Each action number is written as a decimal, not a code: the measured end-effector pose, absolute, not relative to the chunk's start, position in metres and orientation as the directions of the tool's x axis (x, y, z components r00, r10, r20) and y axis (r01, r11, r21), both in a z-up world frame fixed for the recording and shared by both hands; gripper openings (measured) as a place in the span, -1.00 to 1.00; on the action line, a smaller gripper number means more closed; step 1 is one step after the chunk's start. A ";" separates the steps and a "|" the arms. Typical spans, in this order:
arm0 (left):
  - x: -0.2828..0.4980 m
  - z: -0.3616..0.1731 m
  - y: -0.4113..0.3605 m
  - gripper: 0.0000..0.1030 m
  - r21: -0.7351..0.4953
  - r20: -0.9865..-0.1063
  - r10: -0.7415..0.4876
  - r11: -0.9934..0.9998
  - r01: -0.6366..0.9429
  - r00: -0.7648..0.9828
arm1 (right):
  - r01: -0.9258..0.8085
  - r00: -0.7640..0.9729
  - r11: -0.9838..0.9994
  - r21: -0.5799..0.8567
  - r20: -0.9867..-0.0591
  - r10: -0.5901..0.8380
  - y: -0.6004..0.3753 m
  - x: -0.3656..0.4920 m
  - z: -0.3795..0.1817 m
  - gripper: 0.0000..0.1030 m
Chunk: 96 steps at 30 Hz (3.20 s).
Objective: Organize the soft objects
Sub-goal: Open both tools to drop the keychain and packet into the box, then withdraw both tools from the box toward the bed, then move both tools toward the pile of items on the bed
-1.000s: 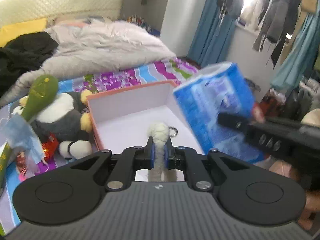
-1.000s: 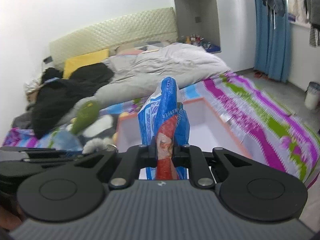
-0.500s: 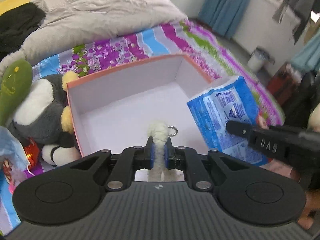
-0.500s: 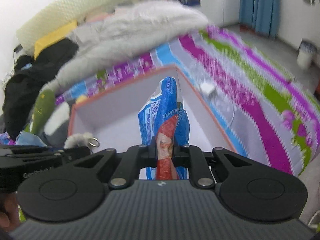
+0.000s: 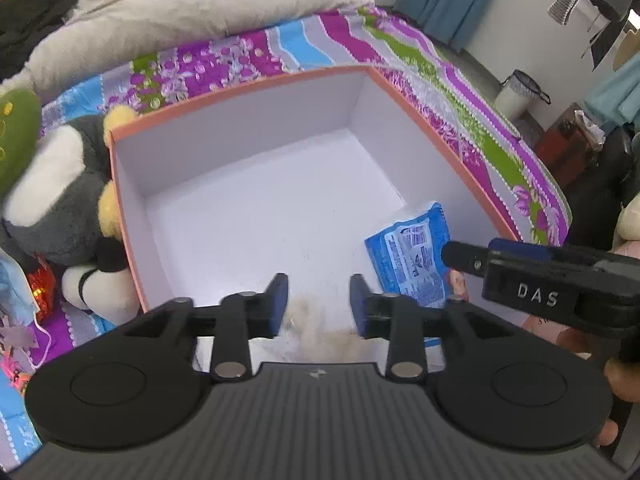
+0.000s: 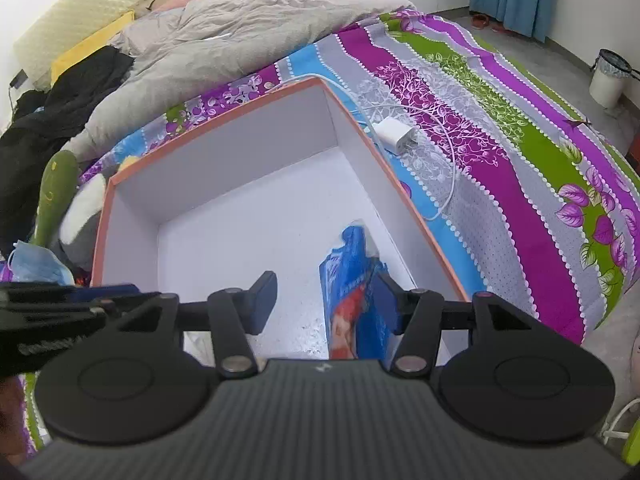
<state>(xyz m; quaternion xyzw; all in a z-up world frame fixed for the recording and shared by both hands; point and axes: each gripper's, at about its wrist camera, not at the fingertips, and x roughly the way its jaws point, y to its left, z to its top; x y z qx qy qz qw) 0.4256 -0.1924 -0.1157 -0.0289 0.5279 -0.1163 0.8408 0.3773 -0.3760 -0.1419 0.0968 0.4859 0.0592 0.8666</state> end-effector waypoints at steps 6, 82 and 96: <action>0.407 -0.105 -0.184 -0.22 -0.162 -0.853 -0.230 0.970 0.183 0.468 | -0.025 0.577 0.974 0.224 -0.793 0.197 -0.375 0.355 -0.135 0.09; 0.089 -0.131 0.024 -0.22 -0.245 -0.668 -0.082 0.963 -0.114 0.740 | -0.462 0.653 0.851 0.249 -0.554 0.517 -0.200 0.105 -0.143 0.09; 0.143 -0.200 0.086 -0.22 -0.254 -0.729 -0.002 0.929 -0.268 0.684 | -0.530 0.546 0.804 0.269 -0.617 0.567 -0.138 0.179 -0.196 0.08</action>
